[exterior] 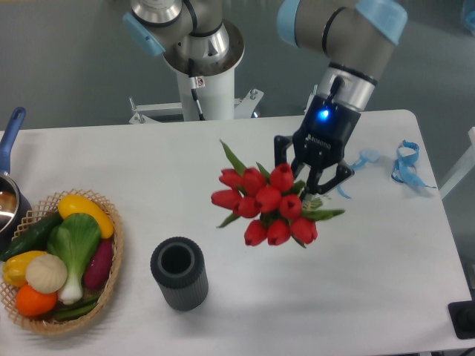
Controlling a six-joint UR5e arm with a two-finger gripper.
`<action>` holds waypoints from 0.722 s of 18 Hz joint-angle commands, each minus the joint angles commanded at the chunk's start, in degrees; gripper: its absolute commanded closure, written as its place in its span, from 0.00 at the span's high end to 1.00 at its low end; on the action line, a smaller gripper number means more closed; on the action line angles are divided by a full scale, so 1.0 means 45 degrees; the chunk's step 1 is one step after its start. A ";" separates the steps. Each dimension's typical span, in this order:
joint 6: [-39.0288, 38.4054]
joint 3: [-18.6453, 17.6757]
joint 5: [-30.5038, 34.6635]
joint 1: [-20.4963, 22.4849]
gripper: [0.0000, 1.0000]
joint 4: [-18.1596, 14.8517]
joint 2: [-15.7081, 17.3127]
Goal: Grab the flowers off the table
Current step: 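Lift the gripped tulip bouquet up off the table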
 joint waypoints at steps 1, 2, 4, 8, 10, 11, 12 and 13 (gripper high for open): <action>0.0000 0.0000 -0.0411 0.0098 0.33 0.0000 -0.0019; 0.0000 0.0000 -0.0744 0.0099 0.33 0.0000 -0.0039; 0.0000 0.0019 -0.0962 0.0080 0.33 0.0000 -0.0039; 0.0019 0.0117 -0.0962 0.0216 0.33 0.0020 -0.0059; 0.0019 0.0117 -0.0962 0.0236 0.33 0.0020 -0.0078; 0.0019 0.0136 -0.0981 0.0255 0.33 0.0020 -0.0078; 0.0000 0.0137 -0.0981 0.0333 0.33 0.0058 -0.0078; 0.0000 0.0137 -0.0981 0.0372 0.33 0.0078 -0.0078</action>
